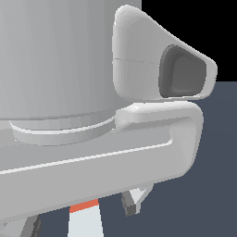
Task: Insert the peg into the horizontal hole in a box.
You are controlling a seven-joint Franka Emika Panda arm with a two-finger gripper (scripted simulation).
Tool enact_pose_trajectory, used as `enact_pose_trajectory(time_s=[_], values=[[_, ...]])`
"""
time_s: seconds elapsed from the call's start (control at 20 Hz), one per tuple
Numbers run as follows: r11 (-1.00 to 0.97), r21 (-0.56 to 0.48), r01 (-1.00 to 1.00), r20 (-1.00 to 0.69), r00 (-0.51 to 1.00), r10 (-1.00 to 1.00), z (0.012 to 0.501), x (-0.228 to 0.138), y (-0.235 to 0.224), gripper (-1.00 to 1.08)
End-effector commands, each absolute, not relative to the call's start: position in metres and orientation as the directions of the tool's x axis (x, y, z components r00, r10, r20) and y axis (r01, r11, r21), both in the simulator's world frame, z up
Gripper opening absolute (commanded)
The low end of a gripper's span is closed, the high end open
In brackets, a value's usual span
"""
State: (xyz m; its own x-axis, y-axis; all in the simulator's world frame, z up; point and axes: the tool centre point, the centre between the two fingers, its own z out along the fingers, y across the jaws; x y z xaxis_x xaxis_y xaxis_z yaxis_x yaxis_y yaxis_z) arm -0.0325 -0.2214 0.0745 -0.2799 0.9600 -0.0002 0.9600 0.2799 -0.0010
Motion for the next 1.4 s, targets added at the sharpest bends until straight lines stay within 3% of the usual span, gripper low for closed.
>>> enact_pose_trajectory(time_s=[0.0,0.5,1.25,1.3,1.35], values=[[0.291,0.000,0.957,0.000,-0.291,0.957,0.071,-0.032,-0.230,1.00],[0.295,-0.001,0.955,0.000,-0.295,0.955,0.066,-0.031,-0.237,1.00],[0.298,0.000,0.955,0.000,-0.298,0.955,0.019,-0.030,-0.237,1.00],[0.298,0.000,0.955,0.000,-0.298,0.955,0.019,-0.030,-0.237,-1.00],[0.298,0.000,0.955,0.000,-0.298,0.955,0.019,-0.030,-0.237,-1.00]])
